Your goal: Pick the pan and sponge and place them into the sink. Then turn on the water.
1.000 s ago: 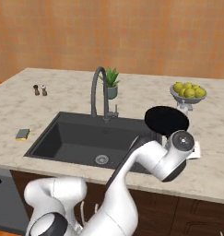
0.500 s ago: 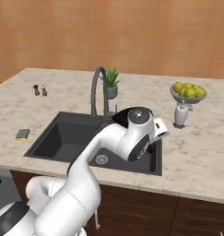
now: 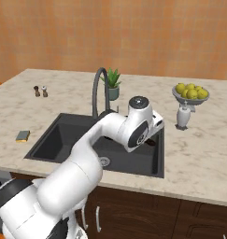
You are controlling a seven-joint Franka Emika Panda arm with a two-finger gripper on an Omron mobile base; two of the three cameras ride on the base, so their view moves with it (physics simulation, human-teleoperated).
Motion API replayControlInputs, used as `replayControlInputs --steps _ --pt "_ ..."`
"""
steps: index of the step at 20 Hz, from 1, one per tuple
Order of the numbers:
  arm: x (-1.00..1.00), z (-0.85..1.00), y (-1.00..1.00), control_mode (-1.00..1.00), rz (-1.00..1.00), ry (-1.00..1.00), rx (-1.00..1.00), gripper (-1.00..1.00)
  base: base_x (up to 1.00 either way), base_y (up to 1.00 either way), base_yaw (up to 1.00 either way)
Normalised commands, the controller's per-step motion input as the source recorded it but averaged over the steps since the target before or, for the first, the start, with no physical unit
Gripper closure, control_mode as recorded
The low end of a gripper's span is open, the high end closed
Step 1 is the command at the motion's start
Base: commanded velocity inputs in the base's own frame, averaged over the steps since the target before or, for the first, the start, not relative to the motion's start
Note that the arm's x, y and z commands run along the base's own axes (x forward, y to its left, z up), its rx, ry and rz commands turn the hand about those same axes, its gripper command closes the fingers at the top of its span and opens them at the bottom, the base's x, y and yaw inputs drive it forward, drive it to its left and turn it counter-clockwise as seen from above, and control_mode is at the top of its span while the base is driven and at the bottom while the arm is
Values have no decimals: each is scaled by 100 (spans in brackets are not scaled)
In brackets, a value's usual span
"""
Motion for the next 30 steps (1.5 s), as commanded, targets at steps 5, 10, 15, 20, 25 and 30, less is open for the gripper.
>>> replayControlInputs --steps 5,10,15,20,25,30 --pt "24 -10 17 -100 27 -3 6 100 0 0 0" --pt "24 -18 36 -100 26 5 5 100 0 0 0" --pt "0 -28 23 -100 13 21 8 100 0 0 0" --pt "6 -40 33 -100 9 10 5 100 0 0 0" --pt "35 -37 48 -100 4 3 6 100 0 0 0" --pt "22 -36 47 -100 0 1 2 100 0 0 0"
